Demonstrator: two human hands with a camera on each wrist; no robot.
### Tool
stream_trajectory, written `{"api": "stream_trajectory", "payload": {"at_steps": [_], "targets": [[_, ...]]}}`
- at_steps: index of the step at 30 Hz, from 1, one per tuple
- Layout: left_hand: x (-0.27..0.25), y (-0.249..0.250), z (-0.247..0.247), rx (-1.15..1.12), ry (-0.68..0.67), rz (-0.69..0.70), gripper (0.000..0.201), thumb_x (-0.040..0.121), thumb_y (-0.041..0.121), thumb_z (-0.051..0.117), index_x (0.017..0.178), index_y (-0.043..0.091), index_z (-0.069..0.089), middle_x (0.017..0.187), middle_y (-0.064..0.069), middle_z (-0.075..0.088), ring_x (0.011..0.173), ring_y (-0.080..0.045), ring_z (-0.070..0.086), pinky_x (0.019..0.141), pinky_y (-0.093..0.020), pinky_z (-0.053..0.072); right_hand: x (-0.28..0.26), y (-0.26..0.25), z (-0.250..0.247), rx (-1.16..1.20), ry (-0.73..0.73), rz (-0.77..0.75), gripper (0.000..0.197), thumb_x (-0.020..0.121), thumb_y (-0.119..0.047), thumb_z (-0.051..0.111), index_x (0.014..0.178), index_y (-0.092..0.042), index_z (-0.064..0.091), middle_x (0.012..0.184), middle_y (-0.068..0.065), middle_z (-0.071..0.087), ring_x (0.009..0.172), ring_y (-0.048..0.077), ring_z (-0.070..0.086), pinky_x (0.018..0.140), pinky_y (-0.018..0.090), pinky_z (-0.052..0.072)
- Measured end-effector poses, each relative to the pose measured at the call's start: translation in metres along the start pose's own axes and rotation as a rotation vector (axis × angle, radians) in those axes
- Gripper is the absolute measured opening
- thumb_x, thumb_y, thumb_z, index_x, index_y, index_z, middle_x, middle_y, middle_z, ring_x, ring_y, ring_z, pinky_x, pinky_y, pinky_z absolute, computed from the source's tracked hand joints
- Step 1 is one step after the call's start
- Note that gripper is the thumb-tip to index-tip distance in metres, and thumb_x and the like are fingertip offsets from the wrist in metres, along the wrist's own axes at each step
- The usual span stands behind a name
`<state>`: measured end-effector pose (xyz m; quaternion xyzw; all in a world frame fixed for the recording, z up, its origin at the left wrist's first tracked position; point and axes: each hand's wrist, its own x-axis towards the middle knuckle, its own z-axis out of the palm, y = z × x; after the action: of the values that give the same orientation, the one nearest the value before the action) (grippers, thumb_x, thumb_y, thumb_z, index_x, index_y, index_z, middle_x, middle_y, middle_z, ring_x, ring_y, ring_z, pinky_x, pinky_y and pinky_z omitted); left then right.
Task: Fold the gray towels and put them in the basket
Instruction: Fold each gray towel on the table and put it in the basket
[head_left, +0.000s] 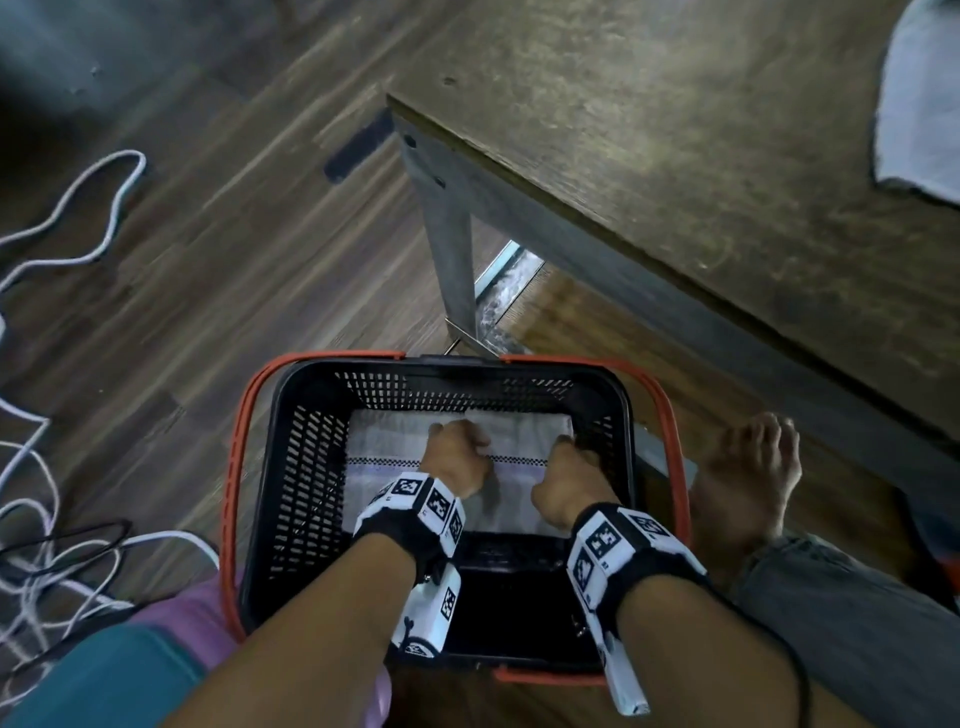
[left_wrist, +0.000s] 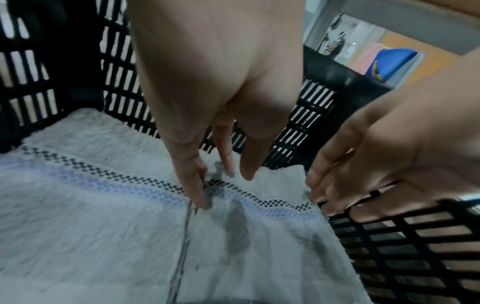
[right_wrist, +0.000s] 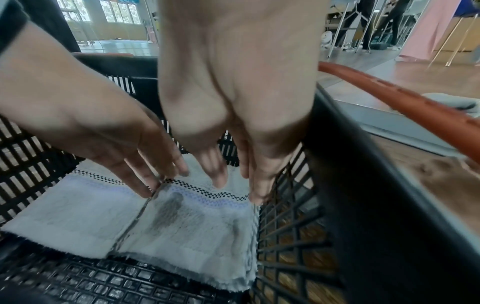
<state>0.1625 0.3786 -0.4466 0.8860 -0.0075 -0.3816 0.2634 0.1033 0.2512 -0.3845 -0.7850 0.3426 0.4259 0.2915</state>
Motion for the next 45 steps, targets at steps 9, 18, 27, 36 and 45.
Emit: {"api": "stream_trajectory", "payload": {"at_steps": [9,18,27,36,45], "targets": [[-0.008,0.003,-0.006,0.14,-0.119,0.015,0.046,0.088,0.013,0.068,0.131,0.007,0.054,0.138,-0.014,0.049,0.124,-0.027,0.054,0.106,-0.033,0.044,0.007,-0.001,0.0,0.064,-0.128,0.067,0.073,0.103,-0.015,0.048,0.16,-0.004,0.003,0.164,0.019,0.021,0.148,0.036,0.031,0.116,0.043,0.036],[-0.013,0.0,-0.003,0.215,-0.026,-0.087,0.046,0.087,0.016,0.066,0.128,0.006,0.049,0.133,-0.017,0.045,0.119,-0.034,0.054,0.101,-0.039,0.047,0.023,-0.003,0.012,0.102,0.054,-0.065,0.081,0.097,-0.024,0.057,0.16,-0.005,0.01,0.169,0.012,0.01,0.153,0.034,0.018,0.123,0.043,0.025],[-0.009,-0.012,-0.011,0.38,-0.18,-0.053,0.065,0.094,0.016,0.059,0.153,0.02,0.032,0.16,-0.01,0.016,0.144,-0.036,0.025,0.115,-0.043,0.029,0.027,0.002,0.006,0.074,0.025,-0.077,0.071,0.098,-0.023,0.052,0.158,-0.007,0.018,0.164,0.017,0.023,0.148,0.036,0.028,0.12,0.043,0.03],[-0.016,0.003,0.006,0.306,-0.314,-0.005,0.041,0.094,0.009,0.057,0.135,0.01,0.057,0.142,-0.013,0.052,0.127,-0.029,0.054,0.104,-0.033,0.045,0.019,0.011,0.033,-0.052,-0.278,-0.021,0.045,0.104,-0.03,0.047,0.14,-0.004,0.049,0.145,0.021,0.049,0.125,0.035,0.057,0.084,0.034,0.045],[-0.048,0.014,-0.012,0.11,-0.213,-0.027,0.017,0.093,0.024,0.057,0.108,0.02,0.062,0.108,-0.003,0.065,0.091,-0.019,0.064,0.071,-0.028,0.05,-0.025,-0.006,-0.036,0.032,-0.156,-0.138,0.041,0.104,-0.02,0.043,0.138,0.002,0.053,0.137,0.021,0.057,0.115,0.033,0.059,0.088,0.034,0.047]]}}
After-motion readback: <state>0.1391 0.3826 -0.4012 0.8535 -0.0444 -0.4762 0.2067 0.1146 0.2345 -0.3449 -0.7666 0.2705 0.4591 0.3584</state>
